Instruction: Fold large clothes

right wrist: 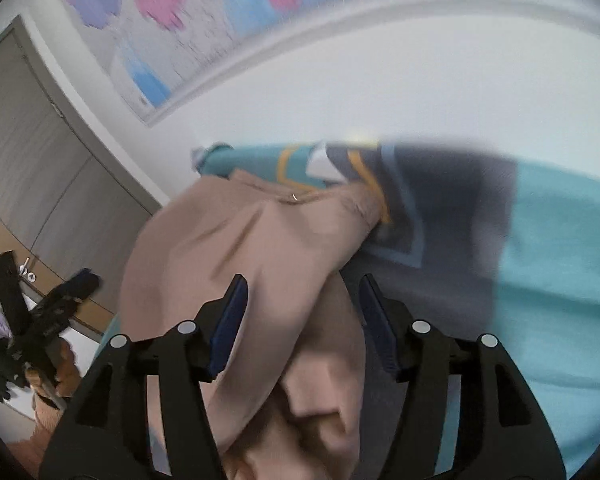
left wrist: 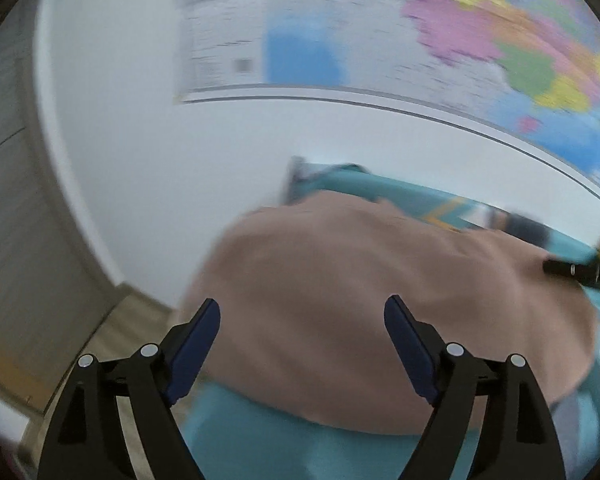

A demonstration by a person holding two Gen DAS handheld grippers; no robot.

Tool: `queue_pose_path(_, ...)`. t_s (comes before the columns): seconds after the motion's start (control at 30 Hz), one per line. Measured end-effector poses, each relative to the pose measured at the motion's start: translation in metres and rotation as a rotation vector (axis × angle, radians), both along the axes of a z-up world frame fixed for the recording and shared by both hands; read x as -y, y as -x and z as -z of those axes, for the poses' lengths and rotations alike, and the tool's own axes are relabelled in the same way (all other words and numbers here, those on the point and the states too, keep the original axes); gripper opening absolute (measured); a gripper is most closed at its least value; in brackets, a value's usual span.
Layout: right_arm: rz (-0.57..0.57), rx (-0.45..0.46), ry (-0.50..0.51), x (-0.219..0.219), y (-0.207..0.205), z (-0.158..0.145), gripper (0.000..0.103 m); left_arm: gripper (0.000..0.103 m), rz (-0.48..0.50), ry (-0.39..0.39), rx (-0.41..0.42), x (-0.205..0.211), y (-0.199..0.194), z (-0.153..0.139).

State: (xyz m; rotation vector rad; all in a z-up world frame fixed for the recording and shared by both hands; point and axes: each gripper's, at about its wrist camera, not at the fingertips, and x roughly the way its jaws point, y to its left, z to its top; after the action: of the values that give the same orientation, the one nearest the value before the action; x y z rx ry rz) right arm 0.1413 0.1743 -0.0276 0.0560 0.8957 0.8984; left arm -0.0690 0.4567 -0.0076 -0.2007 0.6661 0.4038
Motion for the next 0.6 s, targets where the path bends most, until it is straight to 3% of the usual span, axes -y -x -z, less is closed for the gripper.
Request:
queue_pose_path(0.17,-0.066,0.11,-0.025,0.007,0.033,-0.029,0.058,0.081,0.077,0.02,-0.046,0.03,-0.03,0.012)
queue_pose_path(0.3,-0.159,0.133,0.053,-0.016,0.05,-0.019,0.059,0.081,0.099,0.02,-0.087,0.046,-0.045,0.022)
queue_pose_path(0.43,-0.144,0.019,0.125,-0.025,0.032,0.019,0.053,0.081,0.106,-0.003,-0.118,0.056,-0.051,0.033)
queue_pose_path(0.47,-0.124,-0.002,0.143,-0.023,0.028,0.027,0.048,0.081,0.106,-0.006,-0.125,0.058,-0.053,0.036)
queue_pose_path(0.5,-0.107,-0.021,0.148,-0.02,0.024,0.033,0.043,0.081,0.105,-0.008,-0.128,0.057,-0.052,0.038)
queue_pose_path(0.6,-0.087,-0.056,0.114,-0.01,0.021,0.036,0.043,0.083,0.098,-0.01,-0.135,0.057,-0.05,0.043)
